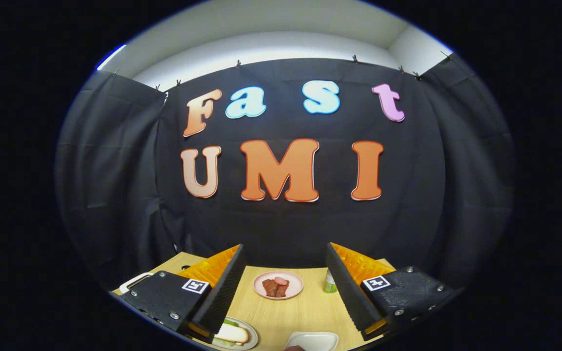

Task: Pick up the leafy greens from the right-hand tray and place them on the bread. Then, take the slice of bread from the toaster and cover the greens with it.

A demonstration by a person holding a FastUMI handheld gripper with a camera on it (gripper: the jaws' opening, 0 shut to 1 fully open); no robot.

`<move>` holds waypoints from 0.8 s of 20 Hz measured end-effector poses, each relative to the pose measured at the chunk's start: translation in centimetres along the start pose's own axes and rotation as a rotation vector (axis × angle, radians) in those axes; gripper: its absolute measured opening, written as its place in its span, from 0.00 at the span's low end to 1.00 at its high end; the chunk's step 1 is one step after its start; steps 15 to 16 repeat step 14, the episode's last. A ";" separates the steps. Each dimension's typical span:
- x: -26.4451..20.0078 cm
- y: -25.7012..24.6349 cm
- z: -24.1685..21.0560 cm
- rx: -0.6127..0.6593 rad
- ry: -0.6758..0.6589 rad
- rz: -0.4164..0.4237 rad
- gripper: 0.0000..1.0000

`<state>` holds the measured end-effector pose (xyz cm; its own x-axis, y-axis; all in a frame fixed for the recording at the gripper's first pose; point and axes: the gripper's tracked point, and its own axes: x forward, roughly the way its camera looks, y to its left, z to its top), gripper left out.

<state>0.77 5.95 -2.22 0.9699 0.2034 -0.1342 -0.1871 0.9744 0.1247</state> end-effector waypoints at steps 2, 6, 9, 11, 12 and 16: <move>-1.0 -1.2 1.3 -0.013 -0.034 -0.032 0.99; -2.4 -2.9 3.0 -0.044 -0.090 -0.085 0.98; -3.1 -3.7 3.1 -0.060 -0.101 -0.113 0.98; -3.3 -3.9 2.9 -0.055 -0.100 -0.120 0.98; -3.4 -4.1 2.9 -0.051 -0.102 -0.123 0.99; -3.4 -4.0 3.5 -0.045 -0.121 -0.124 0.99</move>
